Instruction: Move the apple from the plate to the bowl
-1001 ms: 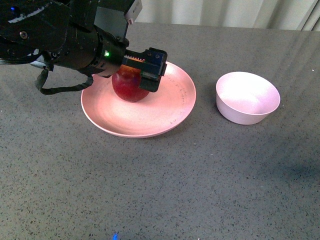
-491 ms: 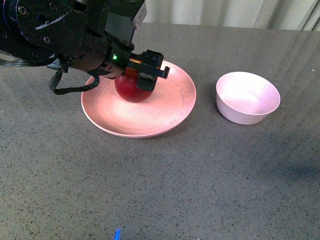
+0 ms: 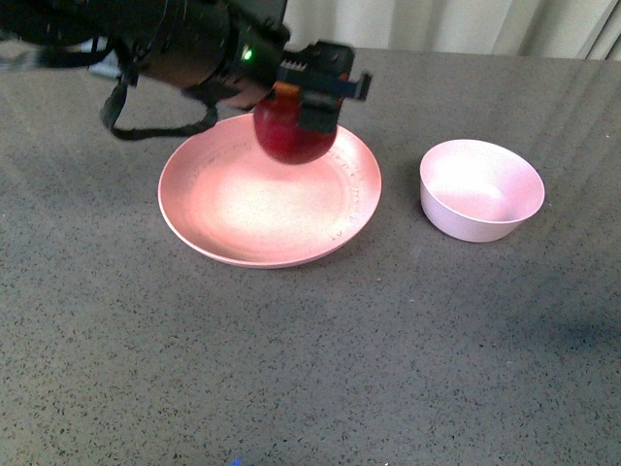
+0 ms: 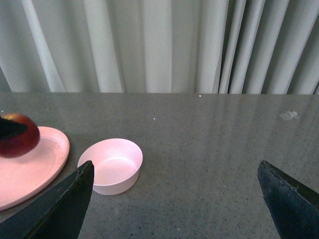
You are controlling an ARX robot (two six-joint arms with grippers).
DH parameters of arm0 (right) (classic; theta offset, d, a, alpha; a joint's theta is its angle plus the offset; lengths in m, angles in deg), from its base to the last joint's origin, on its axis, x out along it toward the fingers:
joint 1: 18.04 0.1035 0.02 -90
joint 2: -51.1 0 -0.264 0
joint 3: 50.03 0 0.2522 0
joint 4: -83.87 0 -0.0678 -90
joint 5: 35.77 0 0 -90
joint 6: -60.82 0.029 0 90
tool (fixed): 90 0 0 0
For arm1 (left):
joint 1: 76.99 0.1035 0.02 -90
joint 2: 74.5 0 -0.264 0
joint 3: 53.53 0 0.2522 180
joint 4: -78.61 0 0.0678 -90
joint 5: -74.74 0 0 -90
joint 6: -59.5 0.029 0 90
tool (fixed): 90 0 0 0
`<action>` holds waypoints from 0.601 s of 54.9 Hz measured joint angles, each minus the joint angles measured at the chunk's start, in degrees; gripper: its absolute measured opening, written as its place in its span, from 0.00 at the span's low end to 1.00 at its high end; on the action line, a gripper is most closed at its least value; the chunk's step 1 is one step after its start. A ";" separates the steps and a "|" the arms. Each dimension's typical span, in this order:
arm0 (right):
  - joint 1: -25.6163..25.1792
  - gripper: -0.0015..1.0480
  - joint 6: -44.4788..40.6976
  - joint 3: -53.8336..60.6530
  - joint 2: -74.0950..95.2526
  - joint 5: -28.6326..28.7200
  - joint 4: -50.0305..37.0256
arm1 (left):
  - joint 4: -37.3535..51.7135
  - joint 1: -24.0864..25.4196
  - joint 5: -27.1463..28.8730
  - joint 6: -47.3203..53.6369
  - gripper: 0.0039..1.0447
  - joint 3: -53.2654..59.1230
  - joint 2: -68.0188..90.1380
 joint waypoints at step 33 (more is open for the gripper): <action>0.00 0.91 0.00 0.00 0.00 0.00 0.00 | -4.37 -13.59 -0.33 -5.64 0.64 -14.32 6.21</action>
